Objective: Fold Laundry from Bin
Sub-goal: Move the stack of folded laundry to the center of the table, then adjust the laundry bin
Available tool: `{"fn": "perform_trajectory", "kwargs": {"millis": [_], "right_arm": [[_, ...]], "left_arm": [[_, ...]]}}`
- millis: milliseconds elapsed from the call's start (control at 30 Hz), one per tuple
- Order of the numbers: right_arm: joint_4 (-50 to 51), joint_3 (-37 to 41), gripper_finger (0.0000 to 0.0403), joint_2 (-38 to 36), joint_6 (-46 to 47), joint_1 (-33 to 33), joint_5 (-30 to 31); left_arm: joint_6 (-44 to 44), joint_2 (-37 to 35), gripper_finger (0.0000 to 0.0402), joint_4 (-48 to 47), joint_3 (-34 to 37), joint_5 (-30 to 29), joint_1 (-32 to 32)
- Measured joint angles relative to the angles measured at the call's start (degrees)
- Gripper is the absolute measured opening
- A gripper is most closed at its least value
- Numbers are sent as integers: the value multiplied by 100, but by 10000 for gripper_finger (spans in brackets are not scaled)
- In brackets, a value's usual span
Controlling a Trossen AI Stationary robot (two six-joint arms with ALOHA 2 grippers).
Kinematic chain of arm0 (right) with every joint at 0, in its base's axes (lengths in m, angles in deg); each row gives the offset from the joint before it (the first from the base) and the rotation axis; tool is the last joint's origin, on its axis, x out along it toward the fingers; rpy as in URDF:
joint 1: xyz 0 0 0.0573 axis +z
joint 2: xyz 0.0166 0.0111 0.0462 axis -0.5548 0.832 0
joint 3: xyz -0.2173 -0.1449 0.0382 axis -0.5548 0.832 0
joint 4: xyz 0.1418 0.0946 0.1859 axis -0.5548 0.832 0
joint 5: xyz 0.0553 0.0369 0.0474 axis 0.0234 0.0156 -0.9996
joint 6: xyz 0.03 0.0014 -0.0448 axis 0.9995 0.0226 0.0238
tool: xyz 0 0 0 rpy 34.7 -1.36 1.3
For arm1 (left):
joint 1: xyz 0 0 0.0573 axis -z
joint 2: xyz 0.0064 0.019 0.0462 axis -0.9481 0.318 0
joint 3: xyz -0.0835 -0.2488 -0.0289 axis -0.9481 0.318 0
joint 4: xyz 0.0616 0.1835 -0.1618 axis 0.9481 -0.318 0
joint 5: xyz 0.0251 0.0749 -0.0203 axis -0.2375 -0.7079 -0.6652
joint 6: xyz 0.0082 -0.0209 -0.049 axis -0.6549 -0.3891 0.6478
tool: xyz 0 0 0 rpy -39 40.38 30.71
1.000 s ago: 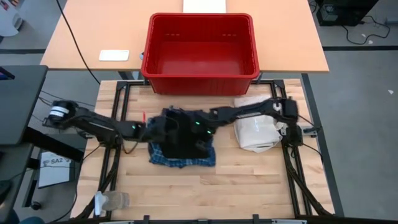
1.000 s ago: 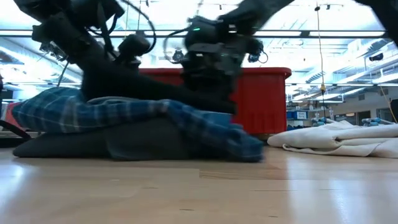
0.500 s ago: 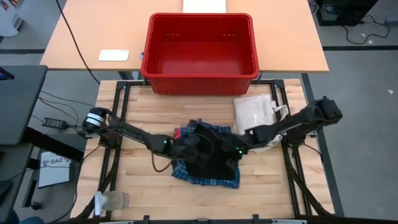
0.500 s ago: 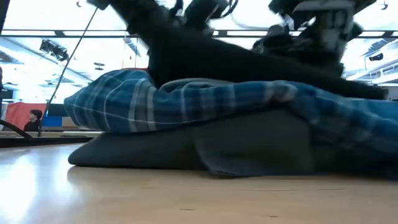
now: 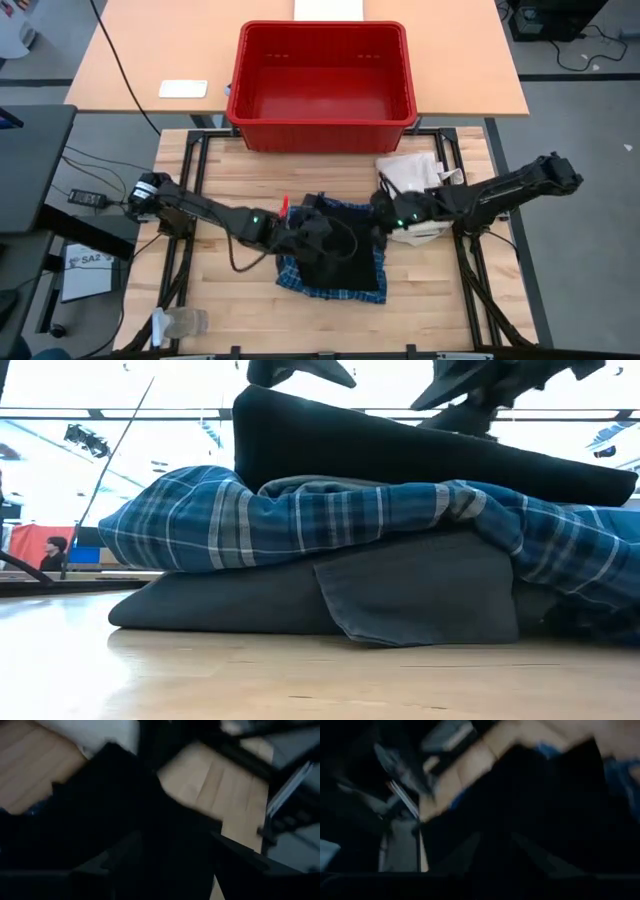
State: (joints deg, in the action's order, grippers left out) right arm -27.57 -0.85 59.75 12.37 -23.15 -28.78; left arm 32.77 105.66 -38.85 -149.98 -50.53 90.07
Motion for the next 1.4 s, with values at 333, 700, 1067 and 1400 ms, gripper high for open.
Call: {"fn": "perform_trajectory", "kwargs": {"millis": [333,700,1067,1400], "right_arm": [[-3568,1146,18,1466,55,-1245,-2187],[-4532,1325,10,2484,352,-1583,-2880],[-4729,1310,10,905,783,-1601,-2957],[-3387,709,8,-119,-69,-2423,-2632]], "left_arm": [[461,239,231,519,1464,108,737],[1350,230,230,1347,2229,78,1041],[176,-134,204,216,824,33,868],[-949,-807,186,-1802,137,-116,-765]]}}
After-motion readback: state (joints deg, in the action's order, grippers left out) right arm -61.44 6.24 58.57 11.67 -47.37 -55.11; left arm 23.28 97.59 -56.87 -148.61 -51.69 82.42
